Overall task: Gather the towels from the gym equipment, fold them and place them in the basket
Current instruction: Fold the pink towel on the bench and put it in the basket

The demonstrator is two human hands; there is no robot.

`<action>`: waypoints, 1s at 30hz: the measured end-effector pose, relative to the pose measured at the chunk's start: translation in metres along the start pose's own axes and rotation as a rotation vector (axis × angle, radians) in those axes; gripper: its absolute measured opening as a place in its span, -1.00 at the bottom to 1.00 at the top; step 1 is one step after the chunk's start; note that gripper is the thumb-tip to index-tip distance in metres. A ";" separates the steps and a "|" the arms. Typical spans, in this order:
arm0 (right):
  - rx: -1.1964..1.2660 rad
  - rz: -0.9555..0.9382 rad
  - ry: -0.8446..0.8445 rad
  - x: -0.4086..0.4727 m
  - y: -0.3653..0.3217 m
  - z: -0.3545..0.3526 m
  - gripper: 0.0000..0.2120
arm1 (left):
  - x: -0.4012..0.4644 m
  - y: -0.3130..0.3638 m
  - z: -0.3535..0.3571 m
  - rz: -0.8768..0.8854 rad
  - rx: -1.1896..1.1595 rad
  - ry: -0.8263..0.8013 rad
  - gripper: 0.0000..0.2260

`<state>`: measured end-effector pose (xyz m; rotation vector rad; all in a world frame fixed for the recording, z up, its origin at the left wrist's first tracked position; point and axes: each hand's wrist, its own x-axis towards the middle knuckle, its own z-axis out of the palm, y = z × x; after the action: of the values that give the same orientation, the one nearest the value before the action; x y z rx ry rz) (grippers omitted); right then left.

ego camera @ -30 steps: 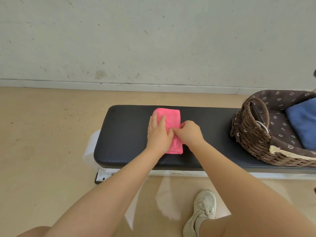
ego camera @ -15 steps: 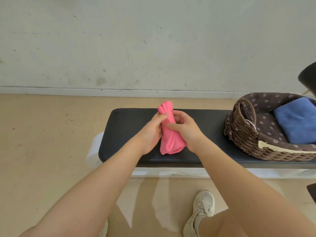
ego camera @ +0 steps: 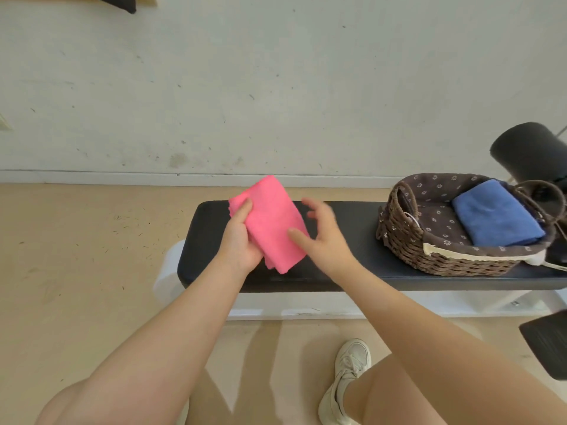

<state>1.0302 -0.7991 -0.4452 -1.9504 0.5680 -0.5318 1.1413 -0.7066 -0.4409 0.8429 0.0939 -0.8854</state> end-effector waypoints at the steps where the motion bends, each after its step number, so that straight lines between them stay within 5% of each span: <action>1: 0.116 0.083 0.043 0.002 -0.001 -0.004 -0.28 | -0.002 0.001 0.008 0.013 -0.023 -0.028 -0.74; 4: 0.619 0.340 -0.040 0.002 0.004 -0.017 0.04 | -0.007 0.000 0.030 0.024 -0.096 -0.148 -0.70; 7: 0.765 0.374 -0.187 -0.006 0.011 -0.038 0.10 | -0.009 -0.008 0.046 0.027 -0.128 -0.229 -0.63; 11: 0.900 0.292 -0.100 -0.004 0.013 -0.069 -0.44 | -0.004 -0.021 0.062 0.038 -0.069 -0.249 -0.64; 13: 0.853 0.289 -0.007 -0.004 0.012 -0.090 -0.66 | 0.003 -0.031 0.070 0.083 0.054 -0.241 -0.69; 17: 0.696 0.310 0.145 -0.007 0.025 -0.140 -0.72 | 0.023 -0.045 0.094 0.096 0.423 -0.272 -0.83; 20: 0.540 0.348 0.265 -0.011 0.036 -0.186 -0.76 | 0.039 -0.059 0.129 0.088 0.819 -0.324 -0.76; 26: 0.061 0.364 0.293 -0.005 0.070 -0.260 -0.42 | 0.071 -0.108 0.231 0.419 1.484 -0.512 -0.72; 30: -0.144 0.408 0.419 0.011 0.095 -0.297 -0.45 | 0.107 -0.148 0.282 0.448 1.675 -0.616 -0.72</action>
<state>0.8491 -1.0502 -0.4086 -1.7899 1.2672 -0.6527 1.0327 -1.0197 -0.3814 1.9357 -1.5086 -0.6119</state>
